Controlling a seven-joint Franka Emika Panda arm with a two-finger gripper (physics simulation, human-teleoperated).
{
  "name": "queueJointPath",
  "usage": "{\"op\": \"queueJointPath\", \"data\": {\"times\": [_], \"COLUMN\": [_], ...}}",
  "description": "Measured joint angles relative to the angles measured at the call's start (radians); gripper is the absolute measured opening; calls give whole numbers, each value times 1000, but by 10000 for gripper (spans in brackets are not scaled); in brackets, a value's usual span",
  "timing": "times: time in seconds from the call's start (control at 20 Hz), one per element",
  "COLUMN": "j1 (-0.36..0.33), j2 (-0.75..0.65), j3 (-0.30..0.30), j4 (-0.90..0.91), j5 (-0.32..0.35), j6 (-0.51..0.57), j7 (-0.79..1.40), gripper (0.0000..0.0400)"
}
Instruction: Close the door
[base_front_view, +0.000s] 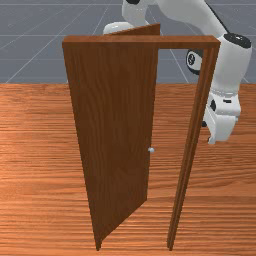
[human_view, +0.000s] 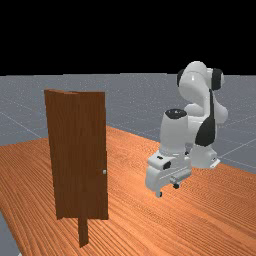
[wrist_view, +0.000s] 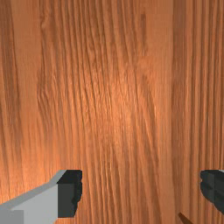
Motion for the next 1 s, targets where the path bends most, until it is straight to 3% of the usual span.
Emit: {"op": "queueJointPath", "data": {"times": [0.25,0.3,0.35,0.55,0.85,1.0], "j1": [-16,-35,-62,-84,-150,-136], "j2": [-66,-77,-56,-83,-116,-117], "j3": [-25,-25,-14,-36,-35,-75], "j4": [-136,-152,-97,-145,-203,-201], "j5": [-29,-21,12,-9,13,-47], "j6": [145,144,38,75,112,92], "j7": [0,-28,-75,-88,-204,-156], "gripper": [400,400,400,400,400,400]}}
